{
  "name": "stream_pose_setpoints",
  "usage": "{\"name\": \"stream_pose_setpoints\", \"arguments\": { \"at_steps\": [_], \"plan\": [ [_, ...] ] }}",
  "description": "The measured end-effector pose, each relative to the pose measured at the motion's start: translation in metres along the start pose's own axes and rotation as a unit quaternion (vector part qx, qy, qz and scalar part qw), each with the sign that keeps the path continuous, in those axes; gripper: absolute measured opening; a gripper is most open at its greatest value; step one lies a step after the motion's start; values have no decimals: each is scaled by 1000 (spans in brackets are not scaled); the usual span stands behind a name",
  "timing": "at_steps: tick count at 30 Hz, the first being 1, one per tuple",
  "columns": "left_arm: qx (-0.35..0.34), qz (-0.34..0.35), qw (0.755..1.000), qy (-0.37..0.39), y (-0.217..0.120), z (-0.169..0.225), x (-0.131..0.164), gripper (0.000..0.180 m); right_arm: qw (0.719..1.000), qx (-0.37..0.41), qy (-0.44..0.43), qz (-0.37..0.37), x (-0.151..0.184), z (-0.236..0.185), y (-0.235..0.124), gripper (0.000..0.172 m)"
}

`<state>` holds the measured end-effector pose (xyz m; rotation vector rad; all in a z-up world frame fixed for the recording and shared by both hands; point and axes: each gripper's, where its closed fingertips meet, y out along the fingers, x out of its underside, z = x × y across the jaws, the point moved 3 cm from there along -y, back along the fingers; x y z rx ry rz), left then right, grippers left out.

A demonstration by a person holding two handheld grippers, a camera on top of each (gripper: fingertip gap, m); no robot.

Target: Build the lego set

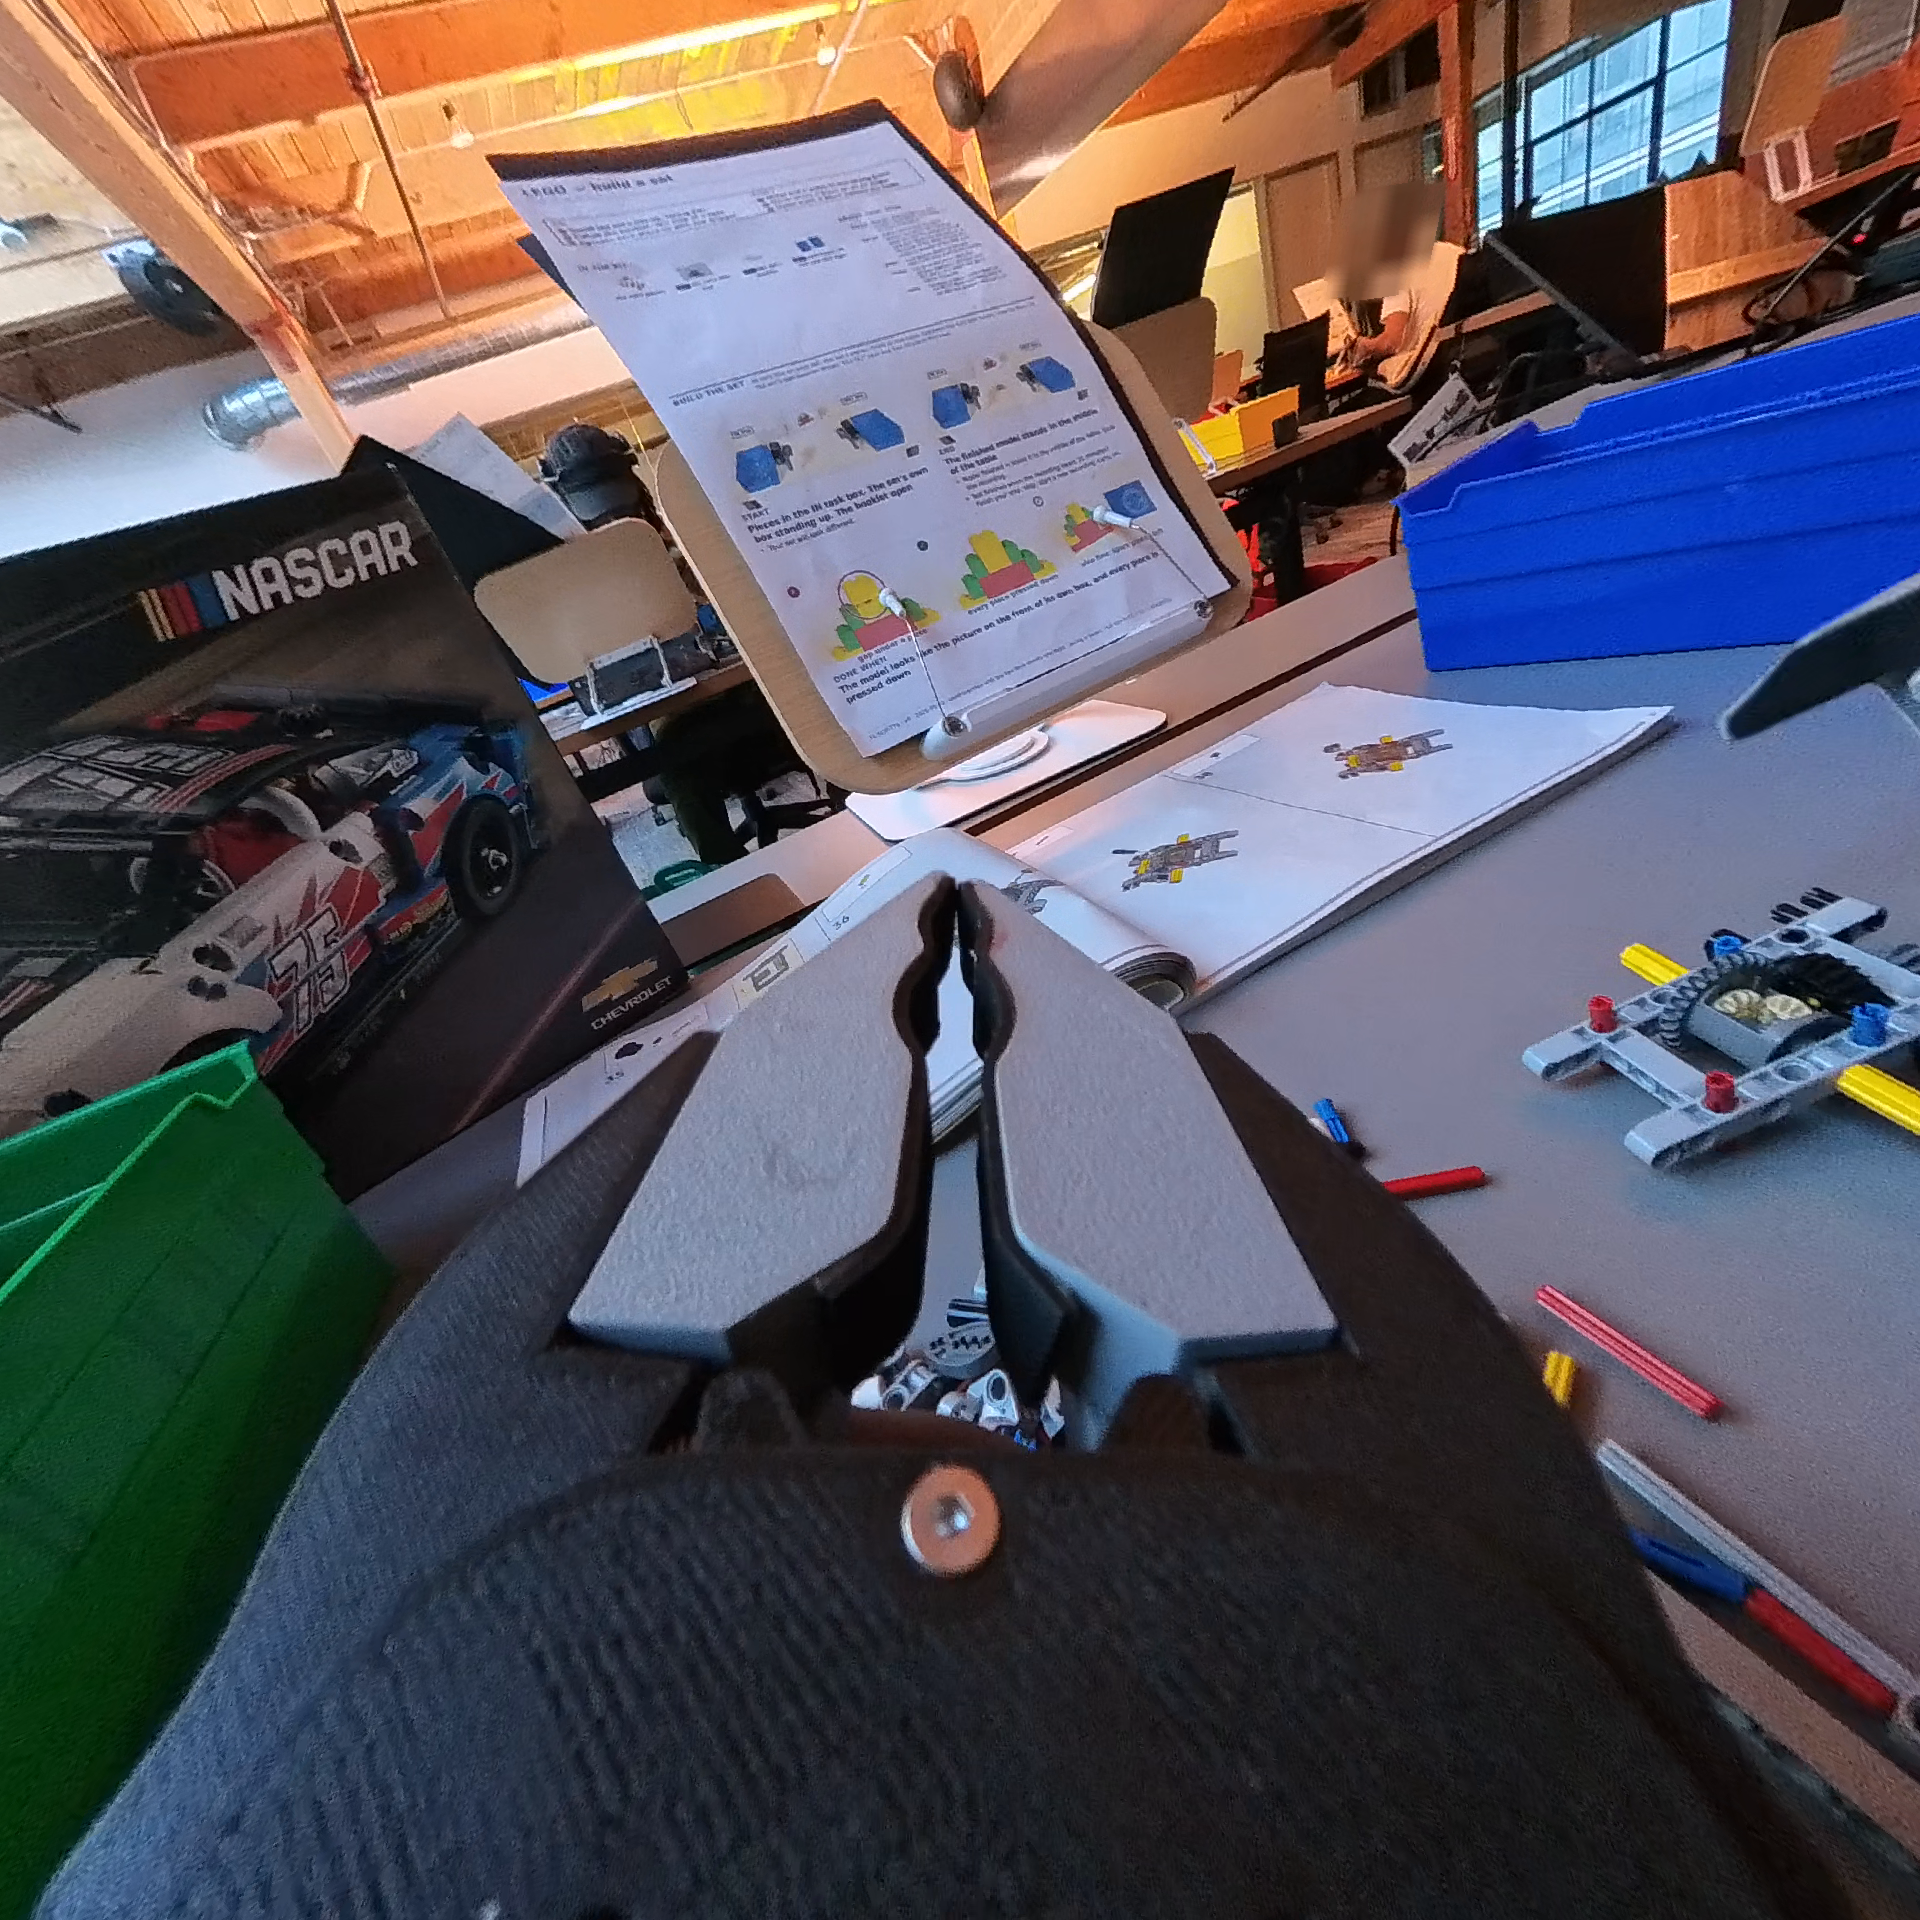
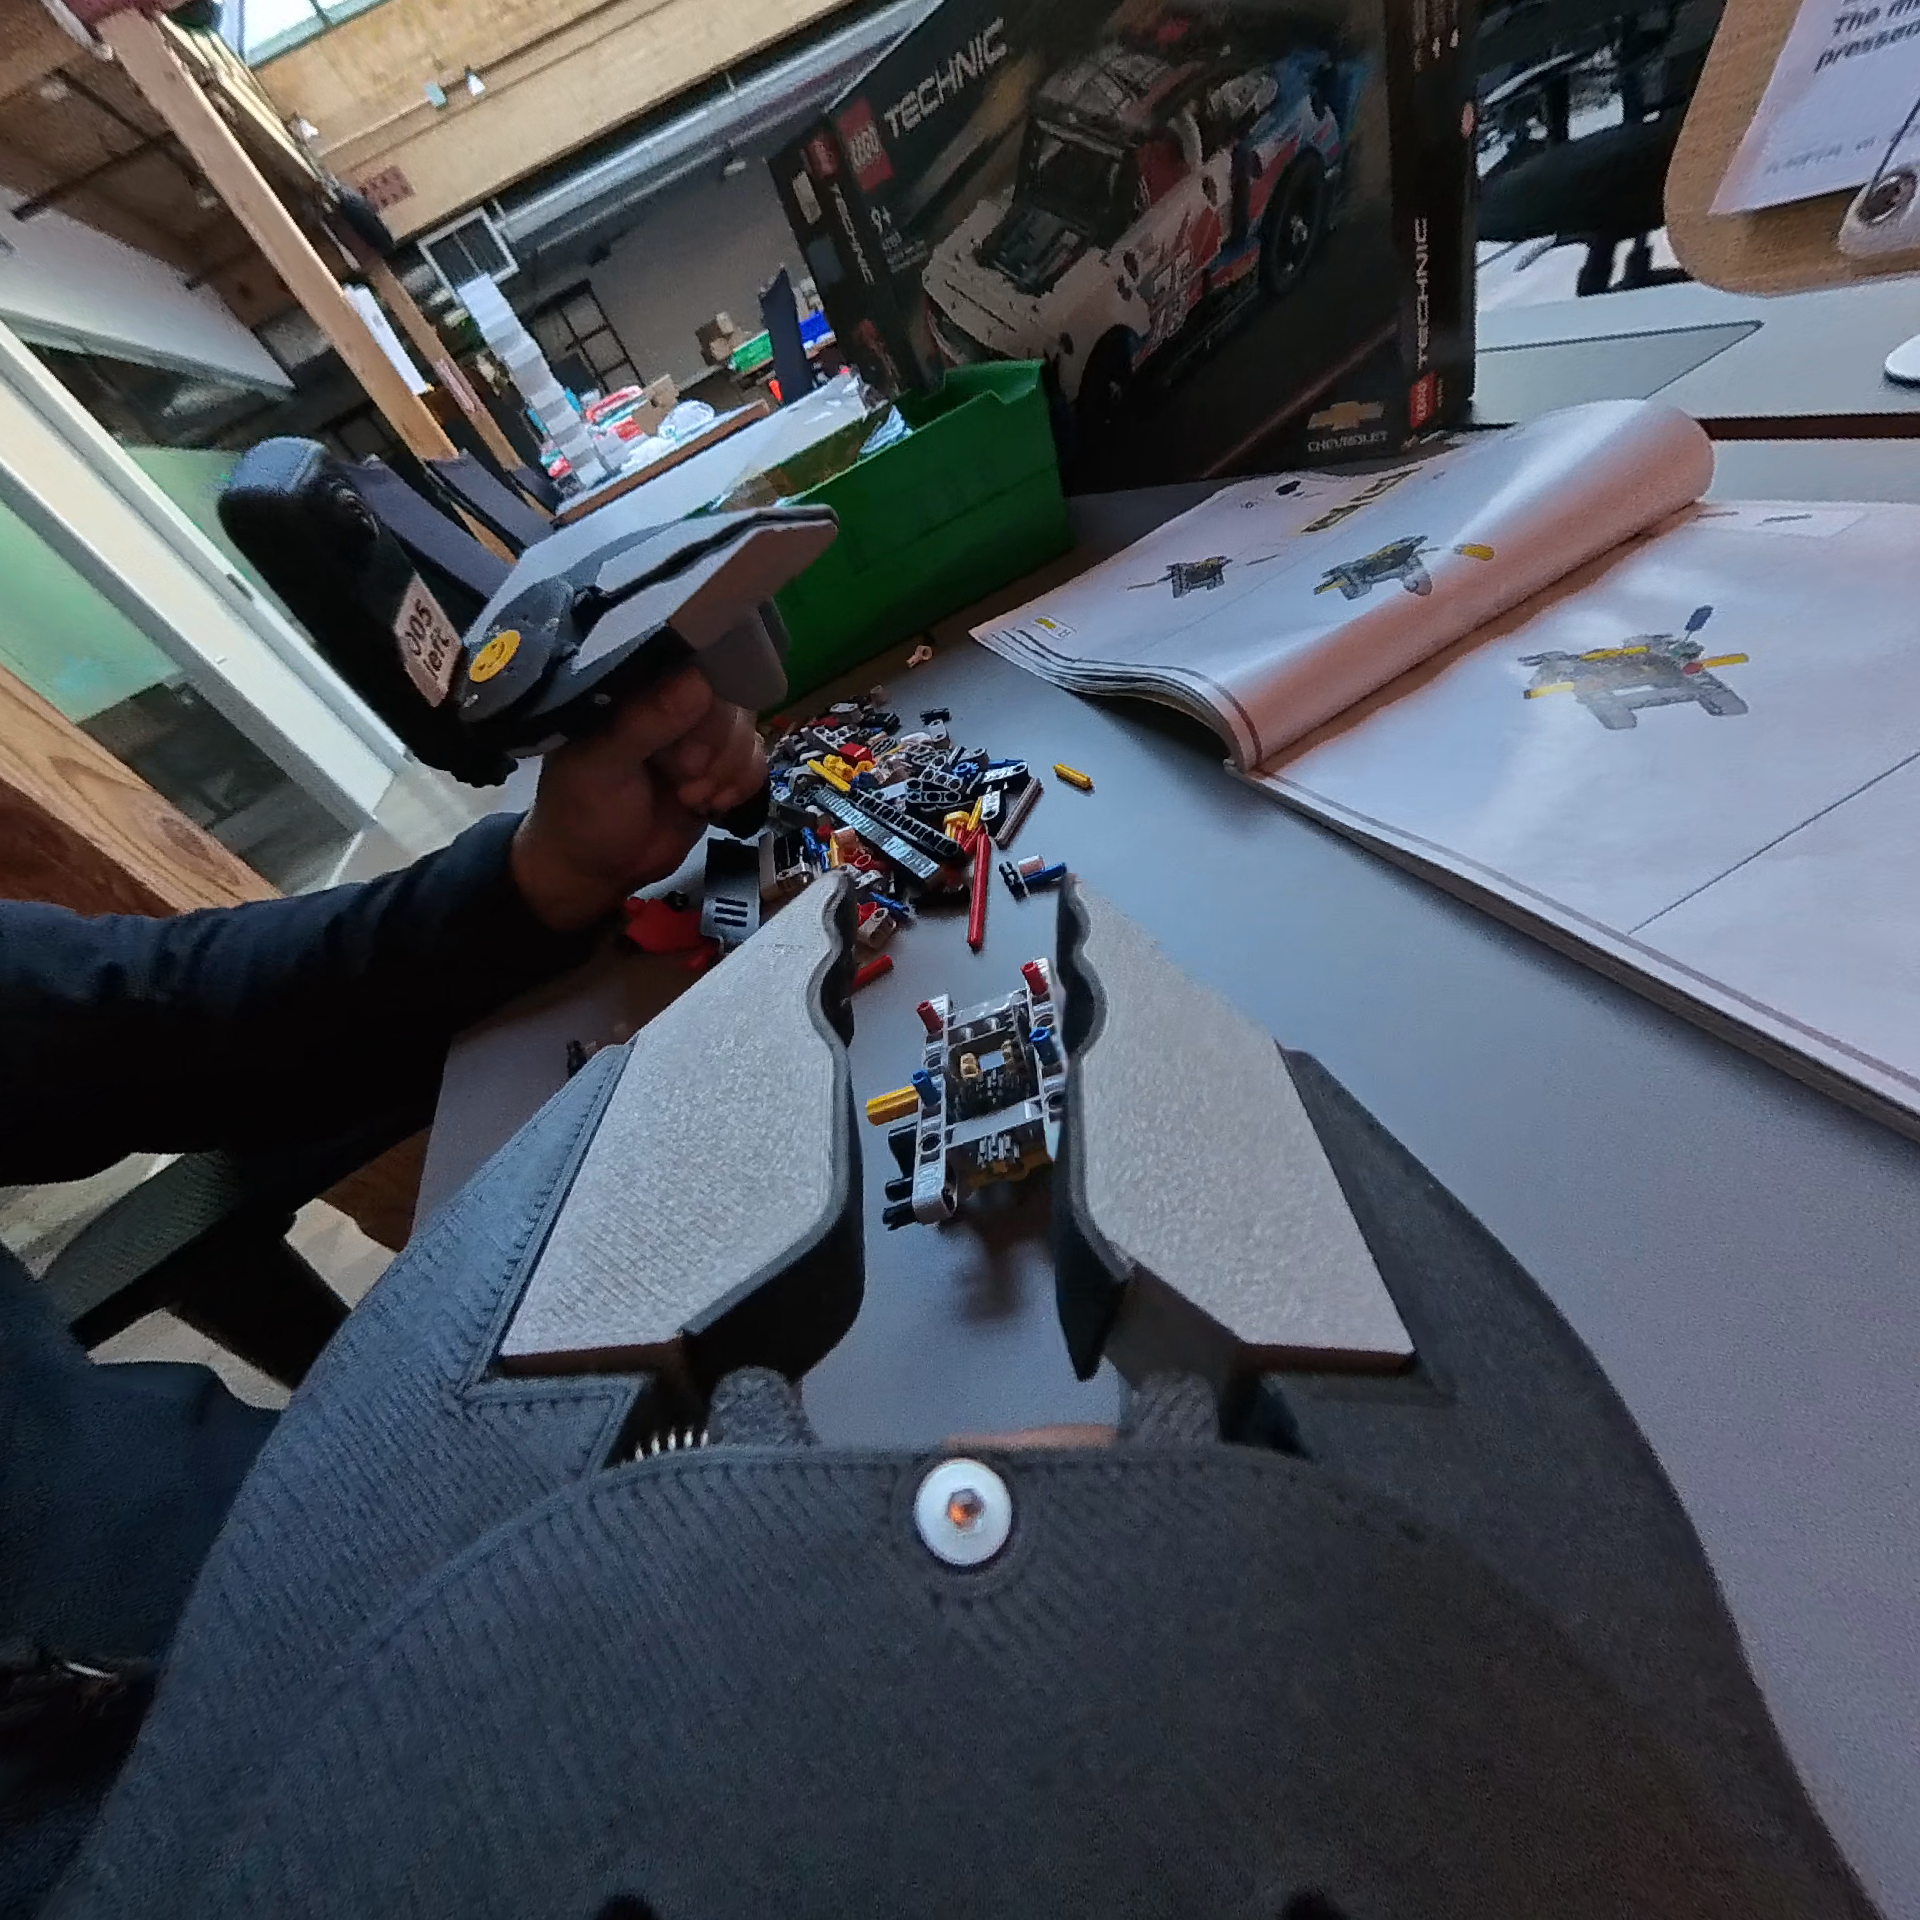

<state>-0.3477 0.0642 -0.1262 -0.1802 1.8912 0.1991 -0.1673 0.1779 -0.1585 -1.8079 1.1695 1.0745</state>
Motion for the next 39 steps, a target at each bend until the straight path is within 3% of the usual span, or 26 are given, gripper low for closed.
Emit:
{"name": "stream_pose_setpoints", "arguments": {
  "at_steps": [39],
  "plan": [
    [20,-17,999,-25,5,7,1,0,999,-14,-23,39,-12,-8,2,34]
  ]
}}
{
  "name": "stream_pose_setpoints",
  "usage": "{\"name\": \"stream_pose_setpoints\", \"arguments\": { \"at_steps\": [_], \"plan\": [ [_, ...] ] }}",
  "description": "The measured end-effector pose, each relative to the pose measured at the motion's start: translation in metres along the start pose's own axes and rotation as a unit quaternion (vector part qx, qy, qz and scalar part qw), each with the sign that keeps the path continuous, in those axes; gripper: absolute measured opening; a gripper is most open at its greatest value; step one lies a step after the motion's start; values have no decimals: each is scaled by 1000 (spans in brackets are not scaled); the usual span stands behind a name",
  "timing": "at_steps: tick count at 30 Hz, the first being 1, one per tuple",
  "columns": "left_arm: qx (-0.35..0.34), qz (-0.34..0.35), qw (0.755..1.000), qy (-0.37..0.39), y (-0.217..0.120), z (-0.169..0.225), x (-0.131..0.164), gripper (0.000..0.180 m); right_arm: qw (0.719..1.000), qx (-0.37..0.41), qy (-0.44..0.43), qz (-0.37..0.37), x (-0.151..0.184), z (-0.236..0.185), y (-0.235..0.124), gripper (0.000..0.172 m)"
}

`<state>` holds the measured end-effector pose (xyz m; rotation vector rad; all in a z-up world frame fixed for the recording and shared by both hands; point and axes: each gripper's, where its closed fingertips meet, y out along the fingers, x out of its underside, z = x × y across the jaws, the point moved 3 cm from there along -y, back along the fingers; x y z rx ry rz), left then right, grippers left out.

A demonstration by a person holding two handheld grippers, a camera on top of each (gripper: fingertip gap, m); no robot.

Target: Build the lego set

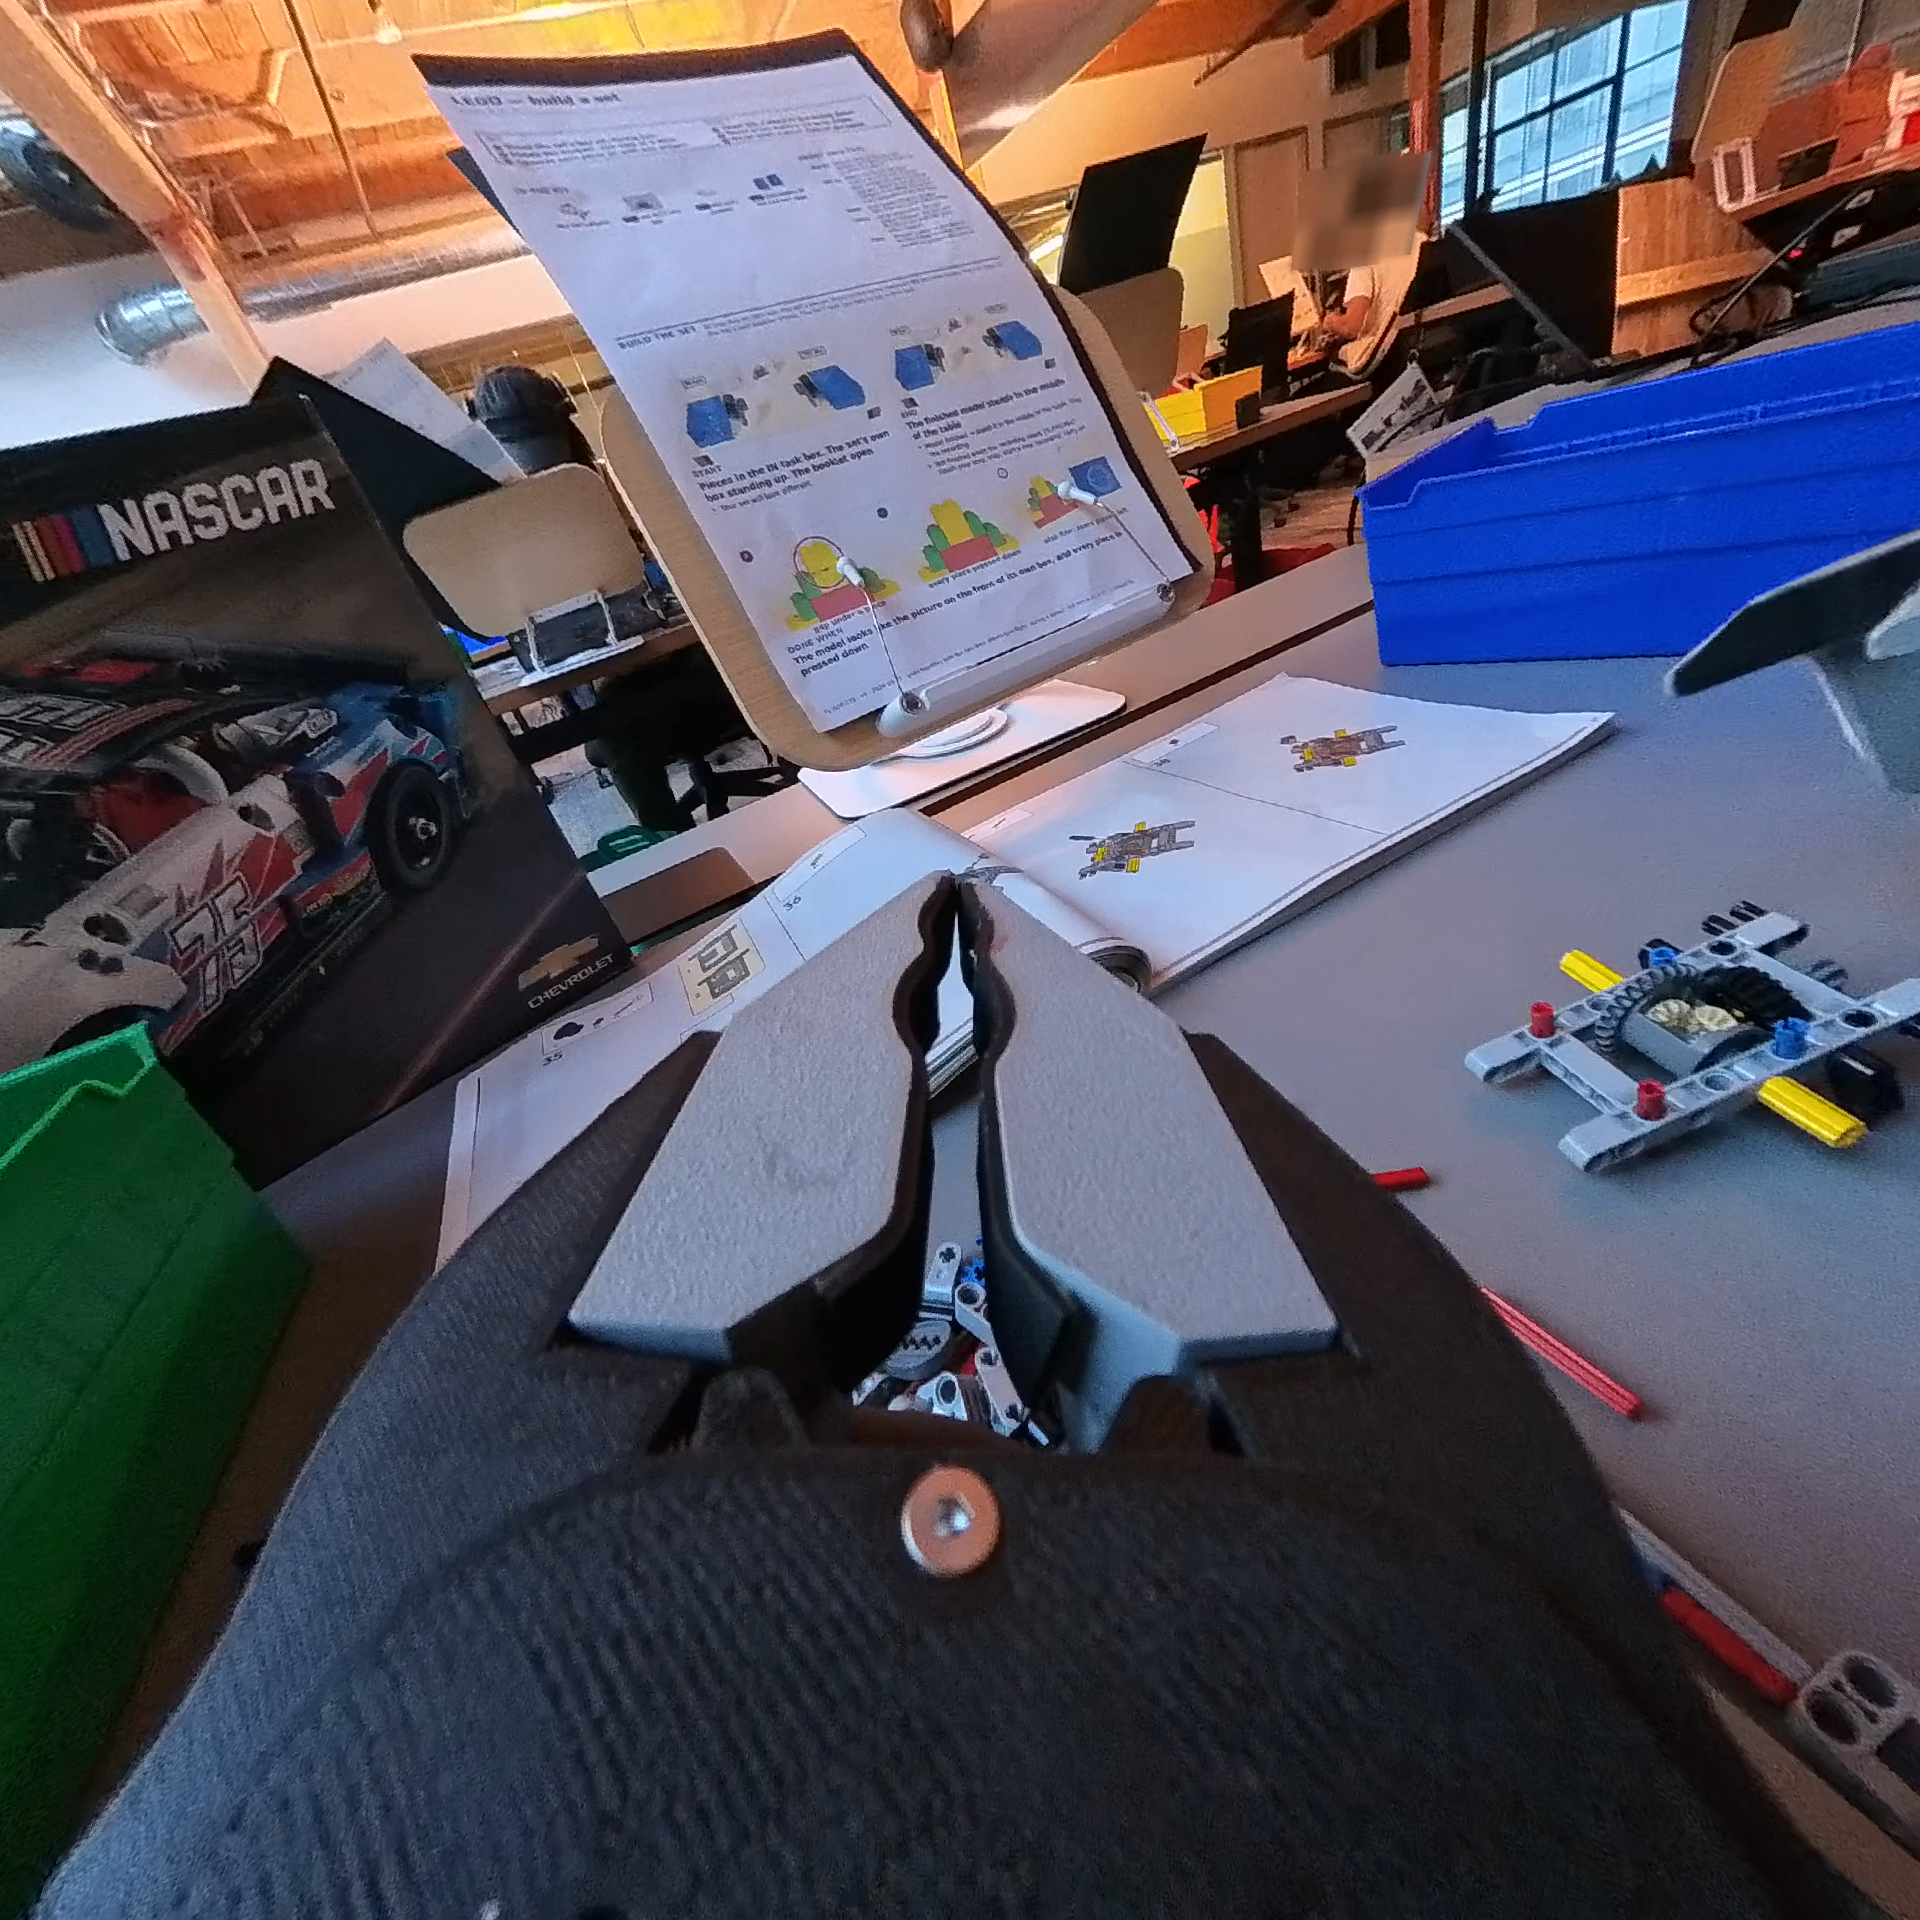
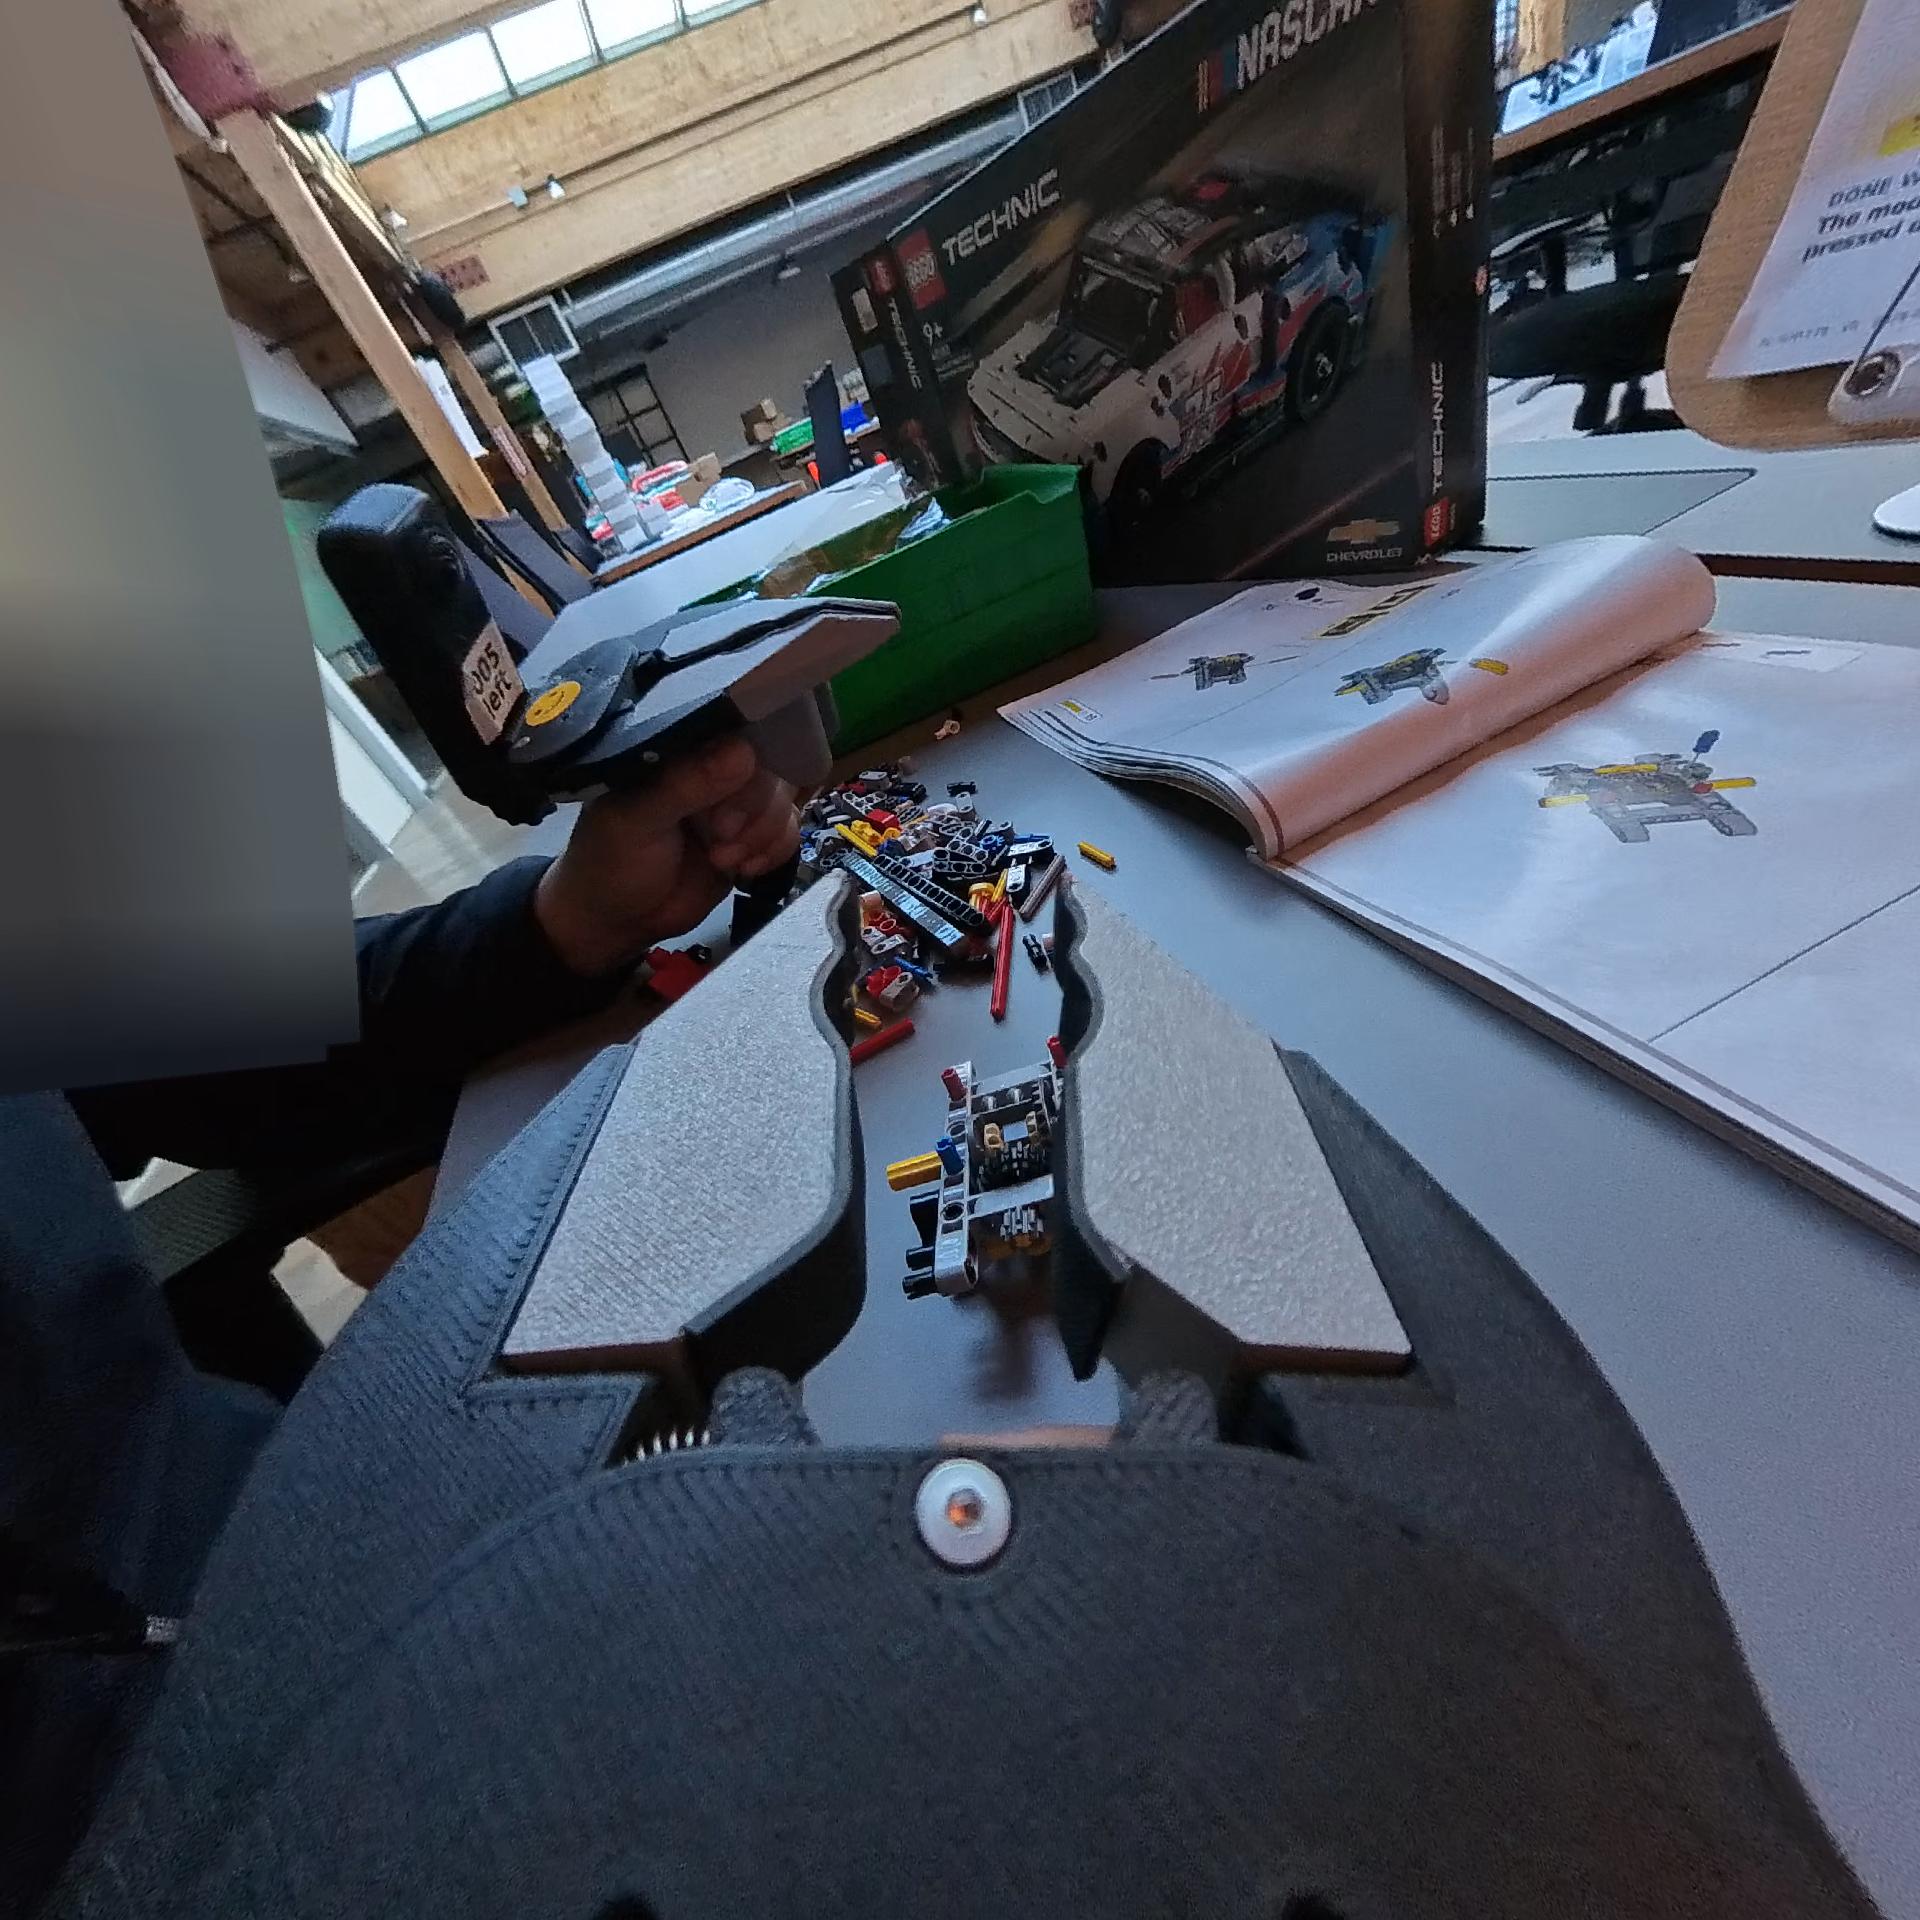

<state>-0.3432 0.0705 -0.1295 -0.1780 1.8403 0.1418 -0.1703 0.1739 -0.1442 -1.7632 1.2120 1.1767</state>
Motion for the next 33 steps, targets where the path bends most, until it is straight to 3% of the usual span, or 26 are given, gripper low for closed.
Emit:
{"name": "stream_pose_setpoints", "arguments": {
  "at_steps": [22,28,33],
  "plan": [
    [-5,-2,1000,-13,-1,-3,0,0,998,46,-18,39,-11,11,-10,36],
    [-2,-1,1000,-6,-2,-2,0,0,991,109,-11,76,-21,27,-20,41],
    [7,-12,1000,0,0,3,3,0,993,100,-5,68,-18,25,-16,42]
  ]
}}
